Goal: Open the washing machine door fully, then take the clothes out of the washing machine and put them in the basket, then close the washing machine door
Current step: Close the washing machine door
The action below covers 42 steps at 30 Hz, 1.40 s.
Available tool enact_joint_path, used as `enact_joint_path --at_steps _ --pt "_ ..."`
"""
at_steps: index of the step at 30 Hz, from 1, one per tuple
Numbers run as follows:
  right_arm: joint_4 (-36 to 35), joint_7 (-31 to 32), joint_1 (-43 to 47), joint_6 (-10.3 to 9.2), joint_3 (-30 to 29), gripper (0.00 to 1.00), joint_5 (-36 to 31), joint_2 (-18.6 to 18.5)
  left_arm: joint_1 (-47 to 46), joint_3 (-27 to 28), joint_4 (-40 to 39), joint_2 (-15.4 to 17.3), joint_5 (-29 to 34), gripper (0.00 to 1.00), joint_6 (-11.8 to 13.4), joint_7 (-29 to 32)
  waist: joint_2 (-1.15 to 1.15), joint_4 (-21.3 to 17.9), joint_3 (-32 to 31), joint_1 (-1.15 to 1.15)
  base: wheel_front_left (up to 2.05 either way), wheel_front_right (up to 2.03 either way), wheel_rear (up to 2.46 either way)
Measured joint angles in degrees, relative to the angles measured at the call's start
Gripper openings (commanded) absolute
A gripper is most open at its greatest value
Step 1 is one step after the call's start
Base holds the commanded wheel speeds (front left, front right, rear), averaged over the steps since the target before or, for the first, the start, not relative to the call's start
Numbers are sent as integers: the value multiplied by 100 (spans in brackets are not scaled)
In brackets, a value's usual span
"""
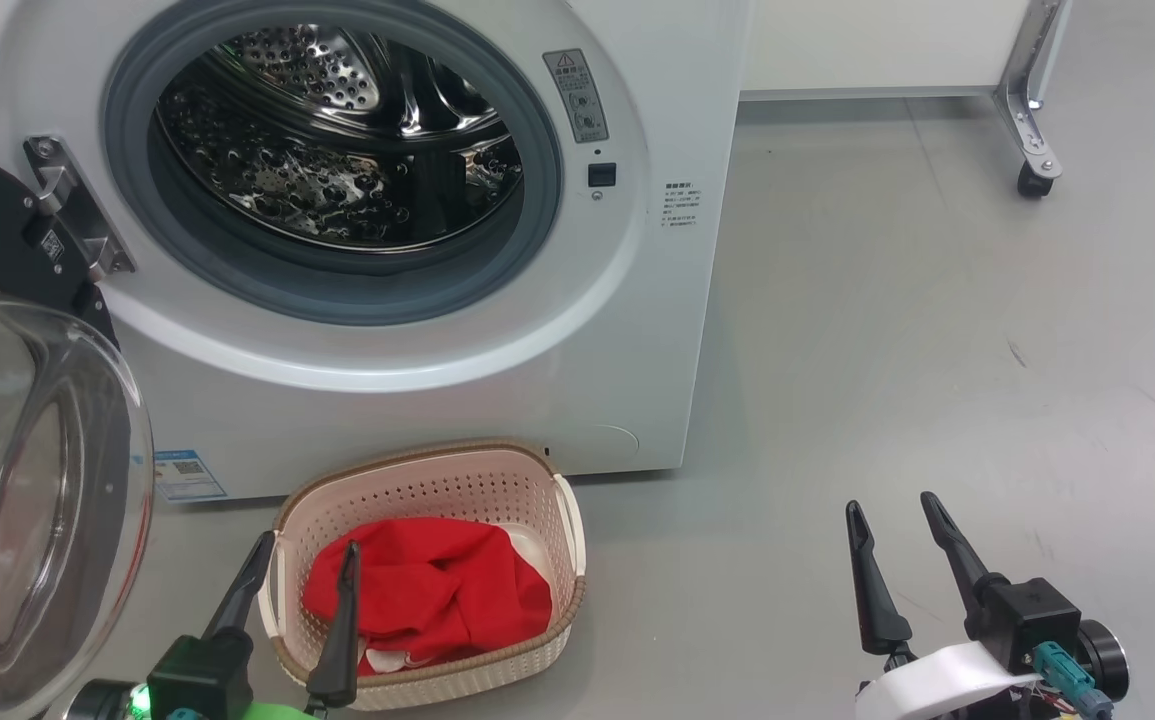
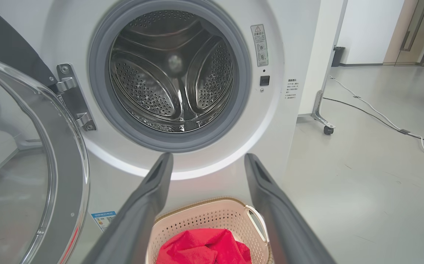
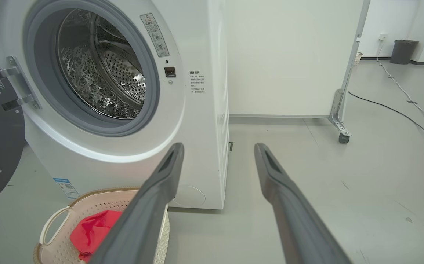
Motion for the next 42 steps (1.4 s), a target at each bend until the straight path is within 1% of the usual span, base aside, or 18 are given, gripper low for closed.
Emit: enact_joint_path --at_steps 9,19,42 --pt "0 0 2 0 -4 100 0 3 25 -2 -74 21 0 100 0 1 0 6 19 0 -93 94 0" --pt "0 0 3 -2 -10 100 0 3 55 -2 -171 42 0 100 2 11 0 -10 37 0 -55 55 0" --pt "11 0 8 -13 -67 100 0 9 90 -67 -207 48 0 100 4 110 0 75 -12 0 -7 7 0"
